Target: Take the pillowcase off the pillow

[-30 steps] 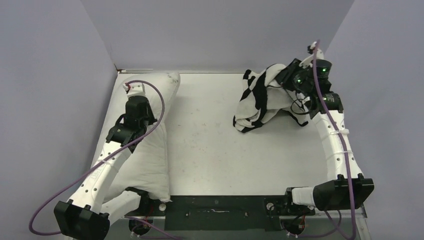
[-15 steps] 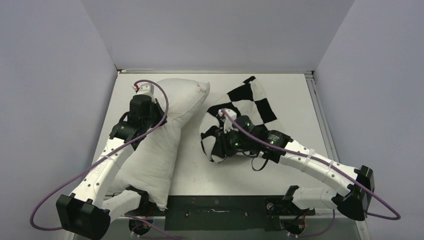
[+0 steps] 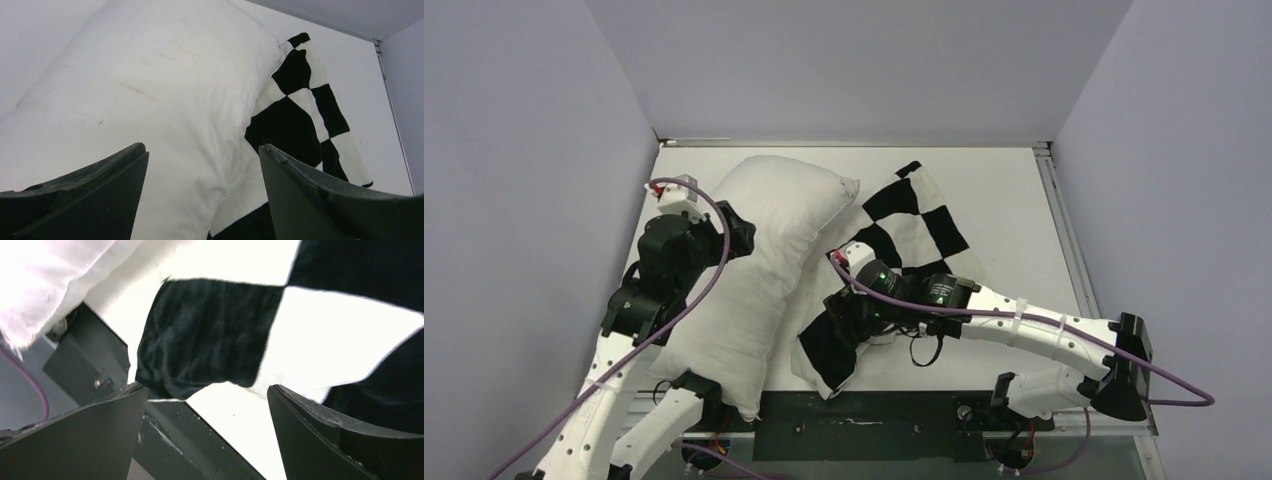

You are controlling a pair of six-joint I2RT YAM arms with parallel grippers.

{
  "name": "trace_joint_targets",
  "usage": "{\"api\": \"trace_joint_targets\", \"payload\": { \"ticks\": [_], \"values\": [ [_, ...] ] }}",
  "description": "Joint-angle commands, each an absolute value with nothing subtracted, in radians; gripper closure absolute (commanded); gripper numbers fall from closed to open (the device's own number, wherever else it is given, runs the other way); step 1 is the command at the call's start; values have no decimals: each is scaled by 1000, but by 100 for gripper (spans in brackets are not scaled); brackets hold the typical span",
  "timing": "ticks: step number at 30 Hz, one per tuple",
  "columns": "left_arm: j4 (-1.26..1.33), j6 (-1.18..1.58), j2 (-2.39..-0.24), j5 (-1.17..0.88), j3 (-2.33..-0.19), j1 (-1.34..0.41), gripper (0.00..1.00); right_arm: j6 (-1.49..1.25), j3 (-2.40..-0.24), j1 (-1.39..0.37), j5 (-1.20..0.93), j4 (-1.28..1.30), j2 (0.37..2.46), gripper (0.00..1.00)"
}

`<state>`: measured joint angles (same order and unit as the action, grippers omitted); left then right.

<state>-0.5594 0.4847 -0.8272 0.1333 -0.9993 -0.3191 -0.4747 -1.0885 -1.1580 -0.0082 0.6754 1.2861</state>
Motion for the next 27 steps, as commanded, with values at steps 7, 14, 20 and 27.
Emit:
{"api": "trace_joint_targets", "payload": {
  "ticks": [7, 14, 20, 27],
  "values": [
    [-711, 386, -519, 340, -1030, -316, 3, -429, -1153, -805, 374, 619, 1120, 10],
    [-735, 349, -309, 480, -965, -316, 4, -467, -1088, -492, 553, 605, 967, 10],
    [-765, 337, -158, 591, -958, -318, 4, -461, -1026, -477, 856, 637, 725, 10],
    [-769, 291, -75, 696, -1011, -338, 4, -415, -950, -480, 927, 645, 478, 10]
  ]
}}
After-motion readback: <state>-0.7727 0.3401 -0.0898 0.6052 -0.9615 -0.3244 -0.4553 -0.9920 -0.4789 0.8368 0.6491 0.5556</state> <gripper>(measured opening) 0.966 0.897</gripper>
